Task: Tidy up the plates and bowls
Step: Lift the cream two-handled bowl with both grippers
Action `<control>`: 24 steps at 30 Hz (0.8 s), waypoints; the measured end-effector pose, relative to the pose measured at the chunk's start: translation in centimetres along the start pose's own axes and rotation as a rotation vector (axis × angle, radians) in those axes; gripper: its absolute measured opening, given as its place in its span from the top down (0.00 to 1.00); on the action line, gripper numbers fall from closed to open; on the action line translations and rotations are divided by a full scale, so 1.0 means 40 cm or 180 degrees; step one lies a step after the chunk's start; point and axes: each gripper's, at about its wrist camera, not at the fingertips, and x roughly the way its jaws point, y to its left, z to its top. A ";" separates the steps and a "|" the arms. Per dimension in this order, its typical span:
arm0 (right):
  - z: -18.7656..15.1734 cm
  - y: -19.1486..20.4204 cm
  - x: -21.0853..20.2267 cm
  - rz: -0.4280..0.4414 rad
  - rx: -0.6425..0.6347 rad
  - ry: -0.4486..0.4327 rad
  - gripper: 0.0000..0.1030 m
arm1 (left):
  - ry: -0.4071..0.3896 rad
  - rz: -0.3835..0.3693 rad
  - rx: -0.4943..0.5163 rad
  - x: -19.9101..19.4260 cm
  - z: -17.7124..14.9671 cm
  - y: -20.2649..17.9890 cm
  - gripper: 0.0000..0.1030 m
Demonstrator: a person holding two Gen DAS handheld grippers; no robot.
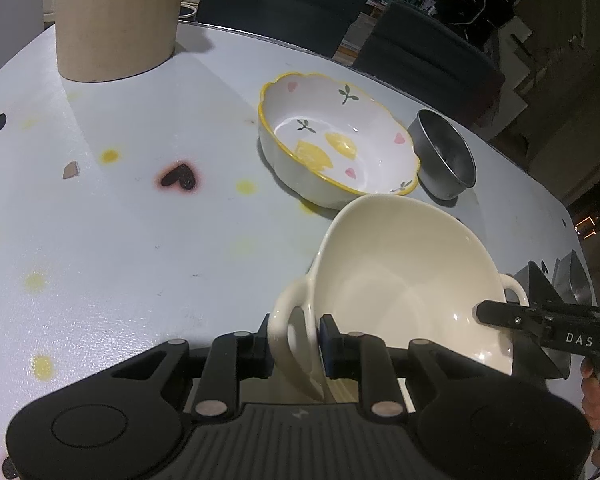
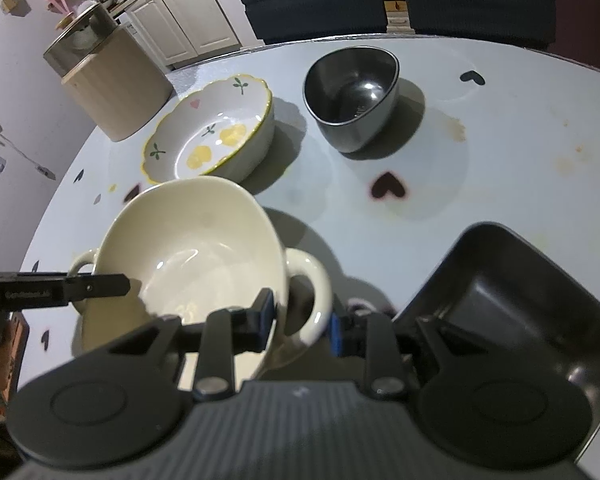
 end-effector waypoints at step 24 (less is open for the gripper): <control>-0.025 0.030 -0.065 -0.0121 -0.0125 -0.0388 0.68 | -0.0447 0.0001 0.0040 -0.071 -0.019 -0.026 0.77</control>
